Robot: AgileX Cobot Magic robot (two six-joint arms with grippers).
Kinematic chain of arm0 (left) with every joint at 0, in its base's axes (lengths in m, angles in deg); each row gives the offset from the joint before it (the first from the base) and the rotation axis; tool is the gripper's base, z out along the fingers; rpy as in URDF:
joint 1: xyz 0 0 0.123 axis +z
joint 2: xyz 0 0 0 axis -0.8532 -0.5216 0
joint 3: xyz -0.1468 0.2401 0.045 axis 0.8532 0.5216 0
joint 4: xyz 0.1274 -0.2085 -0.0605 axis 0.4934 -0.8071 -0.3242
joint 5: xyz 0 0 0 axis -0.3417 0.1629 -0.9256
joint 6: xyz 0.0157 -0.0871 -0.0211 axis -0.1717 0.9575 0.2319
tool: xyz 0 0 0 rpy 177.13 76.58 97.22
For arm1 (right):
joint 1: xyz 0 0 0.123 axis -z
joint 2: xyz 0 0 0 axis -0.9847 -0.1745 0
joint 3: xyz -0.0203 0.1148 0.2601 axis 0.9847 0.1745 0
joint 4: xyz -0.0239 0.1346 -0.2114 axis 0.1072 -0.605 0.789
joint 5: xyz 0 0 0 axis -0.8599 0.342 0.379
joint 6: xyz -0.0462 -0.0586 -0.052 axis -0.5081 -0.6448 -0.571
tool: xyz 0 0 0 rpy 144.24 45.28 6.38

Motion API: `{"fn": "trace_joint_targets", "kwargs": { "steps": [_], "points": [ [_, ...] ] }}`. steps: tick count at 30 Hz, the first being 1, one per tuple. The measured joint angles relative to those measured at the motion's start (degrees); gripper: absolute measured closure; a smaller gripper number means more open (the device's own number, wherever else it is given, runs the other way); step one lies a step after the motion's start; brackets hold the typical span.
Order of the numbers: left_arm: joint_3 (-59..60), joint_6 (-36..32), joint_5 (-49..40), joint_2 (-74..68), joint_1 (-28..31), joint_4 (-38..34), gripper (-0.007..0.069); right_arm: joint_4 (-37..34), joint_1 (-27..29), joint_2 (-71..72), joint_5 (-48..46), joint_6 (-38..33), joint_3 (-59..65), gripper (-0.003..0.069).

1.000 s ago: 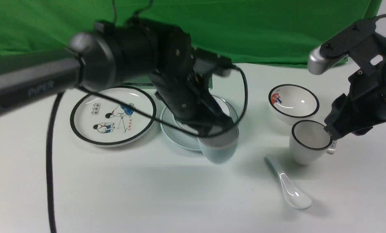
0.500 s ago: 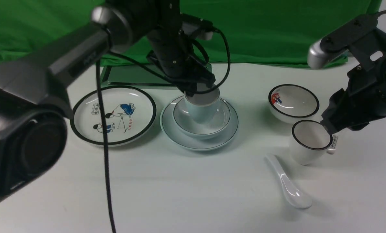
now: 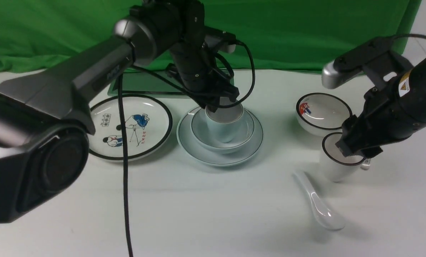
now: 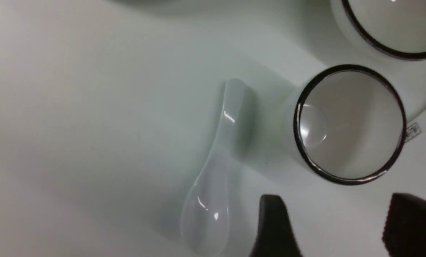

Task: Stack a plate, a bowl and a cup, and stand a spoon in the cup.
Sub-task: Use the left arm to put the blue teacup into the blue rice bowl in the middle, then use the right arm to grab a blue soup spoon

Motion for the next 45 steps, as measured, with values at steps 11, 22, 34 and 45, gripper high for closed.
{"fn": "trace_joint_targets", "kwargs": {
  "steps": [11, 22, 34, 45],
  "points": [
    [-10.10, 0.70, -4.26, 13.51, 0.35, 2.16, 0.0018, -0.61, -5.69, -8.73, 5.49, -0.49, 0.00, 0.0097],
    [-3.67, 2.52, -4.55, 30.15, 0.41, 6.84, 0.0169, 0.00, -5.13, -17.91, 10.89, 1.05, -0.01, 0.0097],
    [33.46, 2.57, -1.61, 46.71, 0.41, 7.37, 0.0334, 0.00, -4.00, -22.59, 13.96, 4.14, -0.06, 0.0097],
    [49.03, 2.99, 6.15, 54.07, 0.41, 6.84, 0.0372, -0.35, -1.66, -23.80, 15.52, 4.95, -0.06, 0.0130]
  ]
}}
